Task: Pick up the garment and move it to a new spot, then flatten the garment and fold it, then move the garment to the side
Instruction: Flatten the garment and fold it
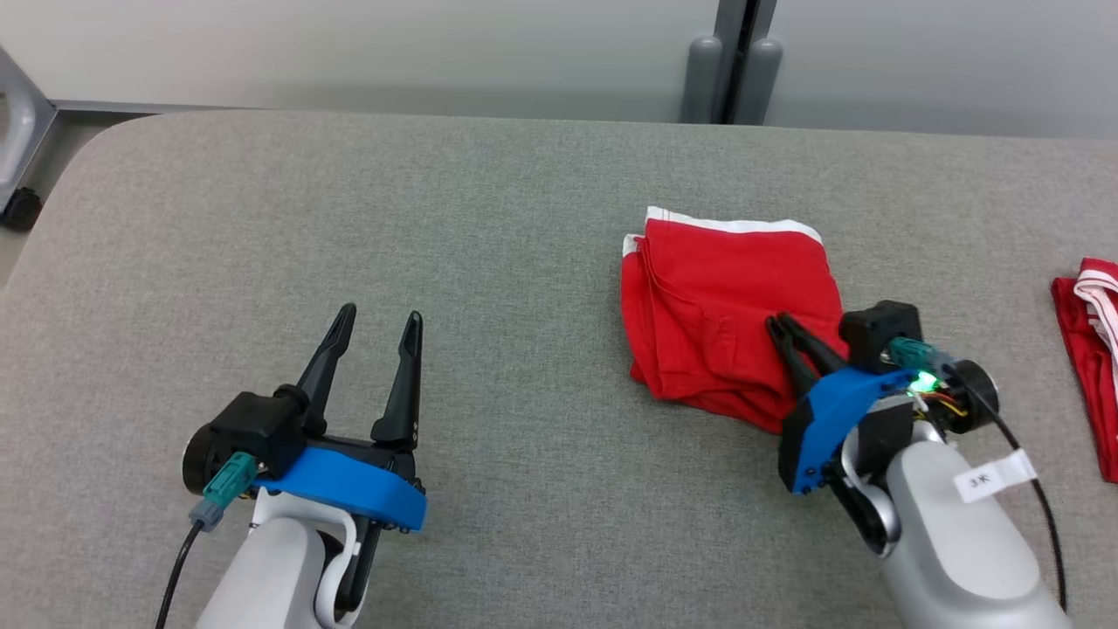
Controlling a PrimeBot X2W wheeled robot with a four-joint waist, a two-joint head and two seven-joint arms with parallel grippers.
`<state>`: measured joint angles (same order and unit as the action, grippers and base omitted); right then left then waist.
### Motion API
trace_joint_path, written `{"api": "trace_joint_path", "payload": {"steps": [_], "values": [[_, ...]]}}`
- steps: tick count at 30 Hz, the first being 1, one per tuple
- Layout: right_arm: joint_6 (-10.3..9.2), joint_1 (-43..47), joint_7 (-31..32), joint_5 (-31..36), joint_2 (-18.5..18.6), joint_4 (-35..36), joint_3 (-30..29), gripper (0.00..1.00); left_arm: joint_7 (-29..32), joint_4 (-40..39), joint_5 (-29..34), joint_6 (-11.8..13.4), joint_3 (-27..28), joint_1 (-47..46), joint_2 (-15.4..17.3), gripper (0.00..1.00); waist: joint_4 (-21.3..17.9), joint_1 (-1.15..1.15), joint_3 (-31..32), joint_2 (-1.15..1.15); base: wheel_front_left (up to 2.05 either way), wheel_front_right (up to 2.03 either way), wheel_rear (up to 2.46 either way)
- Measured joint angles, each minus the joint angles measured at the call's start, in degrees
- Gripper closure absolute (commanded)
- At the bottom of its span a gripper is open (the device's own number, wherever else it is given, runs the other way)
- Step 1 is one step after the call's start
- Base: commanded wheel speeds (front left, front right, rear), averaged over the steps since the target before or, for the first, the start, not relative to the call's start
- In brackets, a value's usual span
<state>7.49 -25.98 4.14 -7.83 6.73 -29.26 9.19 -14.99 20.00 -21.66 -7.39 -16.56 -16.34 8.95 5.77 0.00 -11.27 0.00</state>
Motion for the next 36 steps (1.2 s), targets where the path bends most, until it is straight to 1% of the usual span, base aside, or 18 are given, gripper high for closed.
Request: {"api": "trace_joint_path", "payload": {"steps": [4, 7, 9, 11, 13, 14, 16, 17, 19, 21, 24, 26, 30, 33, 36], "values": [[0.00, -3.35, -0.15, 1.46, -2.21, -6.35, 4.15, 1.00, 0.00, 0.49, -0.03, 0.00, -0.73, -0.96, 0.00, 0.00, 1.35, 0.00, -0.48, 0.00, 0.00, 0.00, 0.00], [0.00, -4.34, -0.12, -0.96, -3.35, -9.35, 9.49, 1.00, 0.00, 0.71, -0.11, 0.00, -0.94, -1.22, -0.18, 0.00, 2.06, 0.00, -0.32, 0.00, 0.00, 0.00, 0.00], [0.00, -4.37, 0.13, -3.52, -3.53, -10.09, 14.60, 1.00, 0.00, 0.91, -0.20, 0.00, -0.96, -1.22, -0.24, 0.00, 2.25, 0.00, -0.10, 0.00, 0.00, 0.00, 0.00], [-0.01, -4.19, -0.11, -8.44, -3.67, -9.11, 20.23, 1.00, 0.00, 1.10, -0.49, 0.00, -0.85, -1.21, -0.20, 0.00, 2.22, 0.00, 0.15, 0.00, 0.00, 0.00, 0.00], [0.00, -3.55, -0.48, -14.45, -3.87, -5.92, 25.44, 1.00, 0.00, 1.25, -0.53, 0.00, -0.47, -1.03, -0.08, 0.00, 1.93, 0.00, 0.47, 0.00, 0.00, 0.00, 0.00], [0.00, -3.37, -0.98, -15.99, -3.99, -4.49, 27.20, 1.00, 0.00, 1.27, -0.53, 0.00, -0.09, -0.83, -0.01, 0.00, 1.67, 0.00, 0.65, 0.00, 0.00, 0.00, 0.00], [0.00, -3.04, -2.96, -18.58, -4.03, -1.60, 28.38, 1.00, 0.00, 1.35, -0.52, 0.00, 1.05, -0.15, 0.07, 0.00, 1.07, 0.00, 1.12, 0.00, 0.00, 0.00, 0.00], [0.00, -3.02, -4.42, -19.14, -4.01, -0.18, 28.08, 0.91, 0.00, 1.31, -0.51, 0.01, 1.49, 0.18, 0.15, 0.00, 0.67, 0.00, 1.40, 0.00, 0.00, 0.00, 0.00], [0.00, -2.38, -7.21, -19.65, -3.67, 2.66, 26.21, 0.00, 0.00, 1.18, -0.45, 0.04, 2.76, 1.03, 0.20, 0.00, -0.26, 0.00, 1.97, 0.00, 0.00, 0.00, 0.00], [0.00, -0.68, -9.68, -19.29, -2.70, 5.09, 23.02, 0.00, 0.00, 1.10, -0.32, 0.31, 3.77, 2.10, 0.33, 0.00, -1.31, 0.00, 2.64, 0.00, 0.00, 0.00, 0.00], [-0.01, 2.69, -11.67, -16.86, -0.74, 8.28, 15.63, 0.00, 0.00, 0.57, -0.08, 0.40, 5.43, 3.63, 0.27, 0.00, -2.86, 0.00, 3.85, 0.00, 0.00, 0.00, 0.00], [0.00, 5.33, -12.06, -14.72, -0.48, 10.78, 9.79, 0.00, 0.00, 0.32, 0.22, 0.62, 6.50, 4.61, 0.51, 0.00, -4.01, 0.00, 4.49, 0.00, 0.00, 0.00, 0.00], [0.00, 10.12, -10.63, -9.37, -0.70, 15.38, -0.68, 0.00, 0.00, -0.24, 0.75, 0.99, 8.67, 6.63, 1.25, 0.00, -6.40, 0.00, 5.48, 0.00, 0.00, 0.00, 0.00], [0.00, 13.66, -9.17, -5.61, -1.04, 17.90, -5.81, 0.00, 0.00, -0.54, 1.08, 1.30, 10.12, 7.64, 1.22, 0.00, -7.64, 0.00, 6.27, 0.00, 0.00, 0.00, 0.00], [0.00, 16.31, -7.99, -3.86, -1.75, 19.46, -9.66, 0.00, 0.00, -0.62, 1.30, 1.36, 11.38, 8.43, 1.22, 0.00, -8.18, 0.00, 7.02, 0.00, 0.00, 0.00, 0.00]]}}
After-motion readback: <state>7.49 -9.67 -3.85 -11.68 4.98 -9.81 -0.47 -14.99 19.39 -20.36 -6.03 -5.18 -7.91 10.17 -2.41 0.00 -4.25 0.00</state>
